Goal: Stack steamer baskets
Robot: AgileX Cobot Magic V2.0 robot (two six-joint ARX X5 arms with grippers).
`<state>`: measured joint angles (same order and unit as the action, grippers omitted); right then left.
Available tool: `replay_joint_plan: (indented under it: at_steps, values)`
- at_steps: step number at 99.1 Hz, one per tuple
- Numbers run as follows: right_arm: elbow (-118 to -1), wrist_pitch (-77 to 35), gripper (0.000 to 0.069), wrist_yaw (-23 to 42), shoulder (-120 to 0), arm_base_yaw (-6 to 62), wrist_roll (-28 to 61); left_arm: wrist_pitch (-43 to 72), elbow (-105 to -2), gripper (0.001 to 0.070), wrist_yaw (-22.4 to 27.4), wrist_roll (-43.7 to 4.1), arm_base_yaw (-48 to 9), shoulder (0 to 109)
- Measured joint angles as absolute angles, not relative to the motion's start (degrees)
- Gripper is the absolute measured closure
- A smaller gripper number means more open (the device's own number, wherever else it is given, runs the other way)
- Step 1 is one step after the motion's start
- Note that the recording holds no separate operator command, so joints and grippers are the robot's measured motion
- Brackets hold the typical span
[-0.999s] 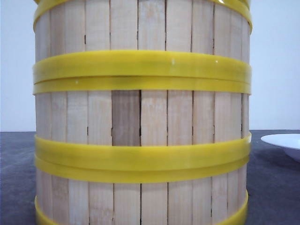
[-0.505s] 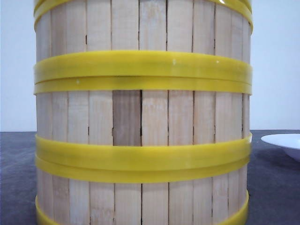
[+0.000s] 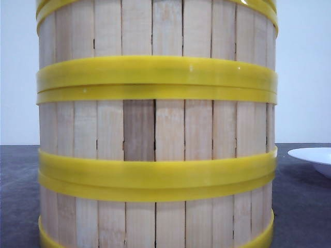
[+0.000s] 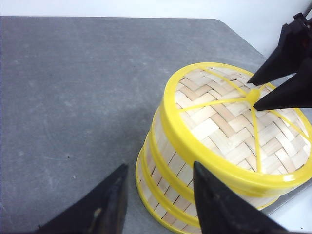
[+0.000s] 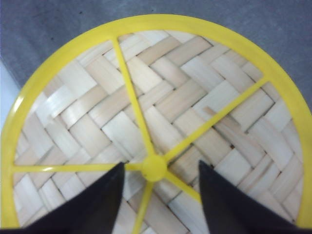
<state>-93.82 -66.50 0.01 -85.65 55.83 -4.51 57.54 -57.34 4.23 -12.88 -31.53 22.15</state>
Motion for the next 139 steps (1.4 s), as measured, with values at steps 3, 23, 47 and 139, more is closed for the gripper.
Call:
replay_joint_plan:
  at_steps: [3,23,47,139]
  values:
    - [-93.8,-66.5,0.036,0.0,-85.6,55.8,-4.5,57.6,-57.3,0.0468,4.2,-12.9,-31.5,22.2]
    - [-97.2,-66.6,0.0351,3.8,-84.2,55.8,-4.4,57.6,-57.3,0.0468,4.2,-12.9,-31.5,22.2]
    - [-105.0,-63.7,0.0351,13.9,-75.3,55.8,-4.3,57.6,-57.3,0.0468,4.2,-12.9,-31.5,22.2]
    - [-63.0,-59.9,0.0346,31.7,-34.1,55.9,-17.5,57.6,-57.3,0.0469,3.1,-11.6,-31.5,22.2]
